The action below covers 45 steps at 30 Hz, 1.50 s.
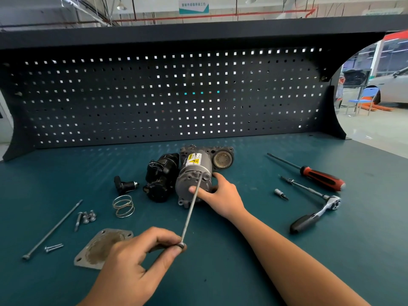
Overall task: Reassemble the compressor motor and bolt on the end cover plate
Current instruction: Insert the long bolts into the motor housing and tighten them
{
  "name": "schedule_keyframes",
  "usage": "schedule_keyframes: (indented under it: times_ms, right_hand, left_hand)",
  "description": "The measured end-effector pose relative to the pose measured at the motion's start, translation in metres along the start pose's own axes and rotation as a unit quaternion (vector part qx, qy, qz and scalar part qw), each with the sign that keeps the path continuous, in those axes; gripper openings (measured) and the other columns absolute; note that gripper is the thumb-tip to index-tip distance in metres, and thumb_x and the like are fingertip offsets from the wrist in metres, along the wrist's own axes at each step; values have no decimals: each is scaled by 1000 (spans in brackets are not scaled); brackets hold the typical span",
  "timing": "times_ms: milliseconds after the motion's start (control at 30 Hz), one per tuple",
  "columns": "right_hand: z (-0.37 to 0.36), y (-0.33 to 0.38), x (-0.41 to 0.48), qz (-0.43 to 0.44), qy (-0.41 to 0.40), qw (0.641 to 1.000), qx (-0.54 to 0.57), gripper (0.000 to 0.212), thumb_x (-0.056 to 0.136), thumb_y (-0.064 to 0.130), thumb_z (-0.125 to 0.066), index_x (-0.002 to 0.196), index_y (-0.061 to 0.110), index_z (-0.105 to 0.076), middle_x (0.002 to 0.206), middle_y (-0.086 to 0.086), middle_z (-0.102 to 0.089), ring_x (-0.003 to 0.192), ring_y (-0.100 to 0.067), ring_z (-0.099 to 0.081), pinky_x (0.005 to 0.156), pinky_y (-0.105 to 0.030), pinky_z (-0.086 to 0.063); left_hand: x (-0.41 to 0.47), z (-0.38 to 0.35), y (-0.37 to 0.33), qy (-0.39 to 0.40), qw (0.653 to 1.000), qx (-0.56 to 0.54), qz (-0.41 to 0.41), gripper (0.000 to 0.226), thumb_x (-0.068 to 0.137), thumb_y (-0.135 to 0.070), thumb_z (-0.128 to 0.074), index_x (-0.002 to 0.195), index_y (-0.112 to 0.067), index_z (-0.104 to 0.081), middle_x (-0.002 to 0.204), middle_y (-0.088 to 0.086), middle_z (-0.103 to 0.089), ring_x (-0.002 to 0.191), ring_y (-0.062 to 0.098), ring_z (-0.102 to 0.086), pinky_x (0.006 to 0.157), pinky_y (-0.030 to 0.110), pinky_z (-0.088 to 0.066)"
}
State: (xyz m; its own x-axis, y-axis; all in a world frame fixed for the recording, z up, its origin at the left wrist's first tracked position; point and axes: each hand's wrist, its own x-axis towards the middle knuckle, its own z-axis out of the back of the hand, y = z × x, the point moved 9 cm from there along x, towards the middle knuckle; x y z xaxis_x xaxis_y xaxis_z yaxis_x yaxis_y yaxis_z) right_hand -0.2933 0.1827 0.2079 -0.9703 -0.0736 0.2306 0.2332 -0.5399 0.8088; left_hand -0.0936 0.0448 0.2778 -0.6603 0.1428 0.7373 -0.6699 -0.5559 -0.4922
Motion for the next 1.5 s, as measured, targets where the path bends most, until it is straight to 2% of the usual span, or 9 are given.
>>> schedule_keyframes:
  times_ms: [100,300,433,567,833,1067,1300,1400,1500]
  right_hand:
    - [0,0,0,-1,1,1000,1,96,65,69,-67,140,19,-36,117,-4,-63,109,-22,-57,87,-37,-49]
    - [0,0,-1,-3,7,1000,10,99,63,69,-68,142,18,-35,122,-6,-61,113,-23,-56,90,-38,-48]
    - [0,0,-1,-2,8,1000,11,100,63,70,-67,142,18,-33,122,-5,-60,113,-23,-55,89,-36,-48]
    - [0,0,-1,-3,4,1000,9,100,63,70,-67,142,19,-34,121,-4,-61,112,-22,-56,89,-37,-48]
    - [0,0,-2,-1,8,1000,18,100,63,70,-67,142,18,-33,126,-5,-58,114,-23,-55,91,-38,-48]
    - [0,1,-1,2,8,1000,19,99,64,69,-67,142,18,-34,126,-6,-58,115,-23,-55,91,-37,-48]
    - [0,1,-1,3,7,1000,20,100,65,68,-68,143,18,-32,126,-5,-58,115,-22,-54,85,-32,-46]
    - [0,1,-1,6,7,1000,17,100,65,68,-67,144,17,-31,126,-6,-58,115,-23,-54,84,-32,-45]
    - [0,2,-1,5,8,1000,9,100,66,69,-66,143,17,-32,125,-6,-58,114,-23,-55,86,-34,-47]
  left_hand:
    - [1,-1,2,0,1000,-7,10,17,71,-38,-59,86,-31,-62,74,-22,-70,69,-3,-68,68,11,-52]
    - [-1,-6,-3,26,999,25,-23,12,74,-34,-59,86,-31,-62,79,-24,-69,71,-8,-66,69,9,-51]
    - [1,-7,-1,23,999,27,-24,12,74,-34,-59,85,-31,-61,81,-22,-69,71,-10,-65,69,6,-50]
    - [0,-4,7,9,1000,-5,2,14,72,-35,-59,84,-29,-62,76,-21,-70,68,-5,-67,69,8,-51]
    - [-4,-6,-1,25,999,29,-34,10,75,-32,-60,85,-32,-61,79,-24,-68,70,-9,-65,68,10,-52]
    - [-4,-10,8,48,999,18,-3,12,74,-35,-59,86,-33,-61,77,-24,-68,71,-8,-66,69,10,-51]
    - [-5,-8,11,43,999,26,21,14,72,-36,-60,85,-32,-61,75,-26,-68,70,-10,-65,69,6,-49]
    - [-6,-8,11,37,998,38,27,21,69,-24,-71,85,-33,-62,76,-29,-67,70,-12,-64,70,4,-48]
    - [-5,-10,12,24,999,27,37,26,65,-14,-69,84,-32,-63,73,-27,-68,69,-9,-65,69,3,-47]
